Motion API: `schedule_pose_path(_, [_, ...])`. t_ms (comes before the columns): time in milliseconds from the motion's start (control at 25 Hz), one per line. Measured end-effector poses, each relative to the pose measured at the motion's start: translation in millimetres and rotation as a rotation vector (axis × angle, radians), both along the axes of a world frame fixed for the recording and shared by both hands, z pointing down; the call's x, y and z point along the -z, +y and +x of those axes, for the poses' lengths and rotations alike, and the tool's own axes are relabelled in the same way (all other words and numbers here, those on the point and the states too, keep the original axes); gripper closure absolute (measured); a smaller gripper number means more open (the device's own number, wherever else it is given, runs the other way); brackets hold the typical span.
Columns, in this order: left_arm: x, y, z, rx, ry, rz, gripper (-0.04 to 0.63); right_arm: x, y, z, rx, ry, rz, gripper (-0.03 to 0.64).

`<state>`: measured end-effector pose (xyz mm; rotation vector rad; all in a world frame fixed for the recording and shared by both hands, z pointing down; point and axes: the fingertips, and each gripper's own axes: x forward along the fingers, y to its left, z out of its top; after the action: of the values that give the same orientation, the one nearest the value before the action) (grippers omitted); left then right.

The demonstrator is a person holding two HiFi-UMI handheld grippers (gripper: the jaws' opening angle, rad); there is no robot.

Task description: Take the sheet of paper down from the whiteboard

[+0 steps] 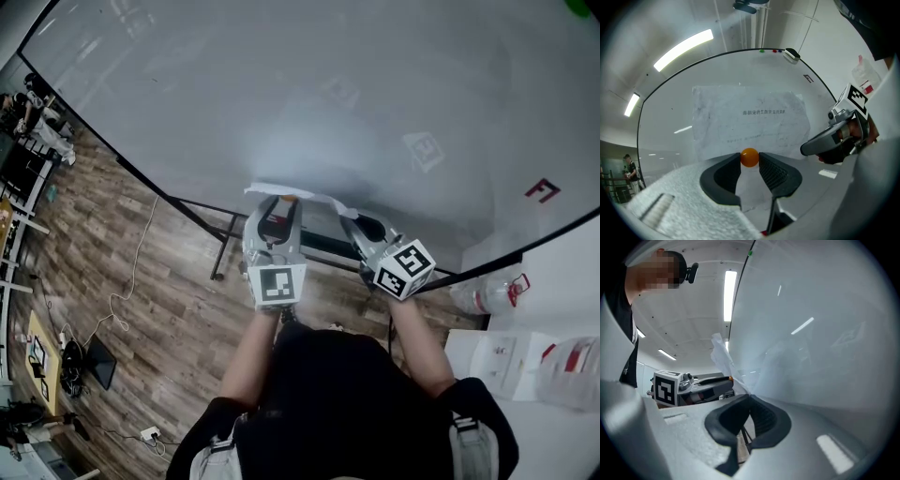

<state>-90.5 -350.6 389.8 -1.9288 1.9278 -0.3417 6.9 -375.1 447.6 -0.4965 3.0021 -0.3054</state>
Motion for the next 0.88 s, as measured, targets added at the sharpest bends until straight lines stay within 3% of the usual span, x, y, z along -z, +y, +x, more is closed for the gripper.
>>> schedule_pose_path(520, [-24,49,-21,-0.041,0.058,-0.051,0.463,-10,35,-10,-0.102,0.010,-0.056,0.614])
schedule_pose_path(720, [-32,77,-49,-0.077,0.066,-0.084,0.463,-15,61,-29,-0.152,-0.020,-0.161,0.614])
schedule_pose_path(880, [-33,100,-69,-0.110,0.070,-0.096,0.463,-12,83,-46,-0.200,-0.036,-0.188,0.614])
